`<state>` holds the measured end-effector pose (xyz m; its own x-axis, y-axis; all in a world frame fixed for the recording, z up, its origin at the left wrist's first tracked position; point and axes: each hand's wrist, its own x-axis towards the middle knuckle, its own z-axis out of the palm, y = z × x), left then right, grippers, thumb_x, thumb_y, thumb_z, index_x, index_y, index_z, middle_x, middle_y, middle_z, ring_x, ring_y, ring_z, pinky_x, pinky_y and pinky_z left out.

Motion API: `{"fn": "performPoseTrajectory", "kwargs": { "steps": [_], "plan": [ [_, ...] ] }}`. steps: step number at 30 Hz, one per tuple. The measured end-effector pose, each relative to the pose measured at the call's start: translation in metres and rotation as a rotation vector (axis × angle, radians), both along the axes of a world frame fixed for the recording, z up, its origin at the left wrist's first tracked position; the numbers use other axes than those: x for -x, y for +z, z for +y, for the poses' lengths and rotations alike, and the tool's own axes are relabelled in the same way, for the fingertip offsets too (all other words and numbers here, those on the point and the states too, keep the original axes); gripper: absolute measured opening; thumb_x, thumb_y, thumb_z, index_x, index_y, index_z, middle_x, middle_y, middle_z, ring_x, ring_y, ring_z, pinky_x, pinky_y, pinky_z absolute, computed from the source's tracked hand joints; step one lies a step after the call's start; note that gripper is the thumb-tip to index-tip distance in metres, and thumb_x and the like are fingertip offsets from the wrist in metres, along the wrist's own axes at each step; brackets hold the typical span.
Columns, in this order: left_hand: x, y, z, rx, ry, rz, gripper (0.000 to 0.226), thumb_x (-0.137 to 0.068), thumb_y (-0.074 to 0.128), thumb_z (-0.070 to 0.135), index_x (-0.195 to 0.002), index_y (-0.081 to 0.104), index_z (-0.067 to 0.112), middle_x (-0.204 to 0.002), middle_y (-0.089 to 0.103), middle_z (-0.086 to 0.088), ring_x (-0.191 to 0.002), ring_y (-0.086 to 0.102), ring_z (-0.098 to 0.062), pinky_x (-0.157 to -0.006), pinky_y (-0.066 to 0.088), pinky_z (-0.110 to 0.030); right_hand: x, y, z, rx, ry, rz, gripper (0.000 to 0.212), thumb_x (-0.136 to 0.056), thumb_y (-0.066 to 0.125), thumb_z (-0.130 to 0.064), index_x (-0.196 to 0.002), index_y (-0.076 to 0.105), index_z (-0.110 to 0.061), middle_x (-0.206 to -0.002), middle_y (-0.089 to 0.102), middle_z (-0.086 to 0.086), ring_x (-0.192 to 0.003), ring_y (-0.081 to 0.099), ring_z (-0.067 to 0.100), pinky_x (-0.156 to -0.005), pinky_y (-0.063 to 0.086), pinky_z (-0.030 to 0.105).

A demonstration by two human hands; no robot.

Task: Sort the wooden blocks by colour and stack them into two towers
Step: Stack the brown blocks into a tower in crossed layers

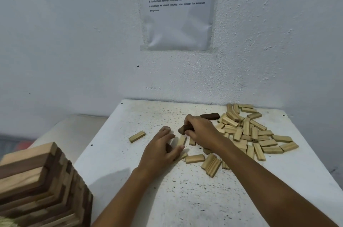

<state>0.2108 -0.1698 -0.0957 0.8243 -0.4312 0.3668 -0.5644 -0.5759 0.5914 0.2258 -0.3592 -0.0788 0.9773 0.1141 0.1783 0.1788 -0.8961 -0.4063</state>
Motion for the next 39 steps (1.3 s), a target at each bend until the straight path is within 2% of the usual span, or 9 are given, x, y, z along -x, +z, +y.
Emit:
{"fn": "performPoseTrajectory", "kwargs": {
  "steps": [3,7,14,18,24,27,32,35,39],
  "plan": [
    [0.006,-0.002,0.008,-0.002,0.027,0.012,0.071,-0.073,0.047,0.071,-0.102,0.072,0.011,-0.130,0.059,0.005,-0.115,0.037,0.014,-0.082,0.025,0.005,-0.001,0.003,0.005,0.081,-0.001,0.009,0.016,-0.091,0.060,-0.020,-0.108,0.058,-0.020,-0.103,0.058,0.003,-0.101,0.050,0.020,-0.087,0.040,0.040],
    [0.010,-0.006,0.019,-0.015,0.082,0.016,0.070,-0.069,0.053,0.072,-0.103,0.074,0.014,-0.133,0.058,0.005,-0.126,0.039,0.002,-0.093,0.028,-0.012,-0.003,0.007,0.007,0.075,-0.045,0.021,0.023,-0.091,0.062,-0.023,-0.114,0.064,-0.023,-0.106,0.056,0.010,-0.098,0.056,0.030,-0.083,0.047,0.040],
    [0.021,-0.015,0.031,0.008,0.073,-0.021,0.063,-0.069,0.055,0.071,-0.077,0.072,0.010,-0.106,0.066,-0.002,-0.109,0.039,0.002,-0.088,0.038,-0.022,0.007,0.009,0.016,0.011,-0.087,-0.119,0.020,-0.090,0.065,-0.023,-0.107,0.069,-0.015,-0.096,0.066,0.006,-0.093,0.057,0.022,-0.073,0.045,0.034],
    [0.030,-0.017,0.035,-0.014,0.064,-0.080,0.064,-0.069,0.059,0.068,-0.087,0.073,0.007,-0.110,0.067,-0.003,-0.115,0.040,-0.002,-0.089,0.032,-0.017,0.014,0.007,0.017,-0.013,-0.136,-0.117,0.014,-0.089,0.067,-0.024,-0.100,0.070,-0.016,-0.088,0.069,0.002,-0.083,0.062,0.020,-0.063,0.043,0.031],
    [0.053,-0.012,0.042,-0.020,0.073,-0.033,0.074,-0.067,0.056,0.072,-0.102,0.072,0.009,-0.123,0.061,0.003,-0.122,0.038,-0.001,-0.096,0.032,-0.018,0.033,0.004,0.009,-0.133,-0.183,-0.100,0.014,-0.085,0.073,-0.023,-0.096,0.074,-0.015,-0.089,0.069,0.003,-0.087,0.062,0.022,-0.072,0.051,0.036],
    [0.062,-0.014,0.047,-0.038,0.074,-0.028,0.063,-0.069,0.071,0.062,-0.099,0.072,0.007,-0.125,0.061,0.004,-0.127,0.040,-0.006,-0.096,0.033,-0.018,0.053,0.006,0.016,-0.120,-0.176,-0.149,0.018,-0.083,0.074,-0.027,-0.098,0.074,-0.017,-0.091,0.064,0.002,-0.093,0.050,0.019,-0.077,0.044,0.036],
    [0.080,-0.013,0.054,-0.089,0.033,-0.013,0.070,-0.064,0.060,0.071,-0.093,0.073,0.008,-0.125,0.063,0.002,-0.127,0.040,-0.008,-0.092,0.033,-0.018,0.106,0.015,0.042,-0.420,-0.128,-0.115,0.015,-0.083,0.076,-0.021,-0.094,0.072,-0.012,-0.078,0.061,-0.007,-0.073,0.054,0.004,-0.066,0.042,0.027],
    [0.094,-0.012,0.059,-0.080,0.012,-0.006,0.072,-0.061,0.056,0.073,-0.090,0.075,0.009,-0.122,0.065,0.004,-0.124,0.043,-0.010,-0.088,0.034,-0.017,0.135,0.009,0.055,-0.586,-0.153,0.010,0.023,-0.078,0.080,-0.019,-0.096,0.066,-0.015,-0.064,0.048,-0.003,-0.061,0.047,0.012,-0.062,0.041,0.029],
    [0.110,-0.018,0.067,-0.075,-0.025,-0.069,0.061,-0.066,0.057,0.070,-0.077,0.074,0.013,-0.110,0.069,0.006,-0.108,0.051,-0.016,-0.080,0.042,-0.022,0.160,-0.007,0.059,-0.687,-0.186,0.079,0.021,-0.074,0.083,-0.018,-0.081,0.064,-0.016,-0.055,0.043,-0.005,-0.053,0.040,0.010,-0.057,0.036,0.027]
  ]
}}
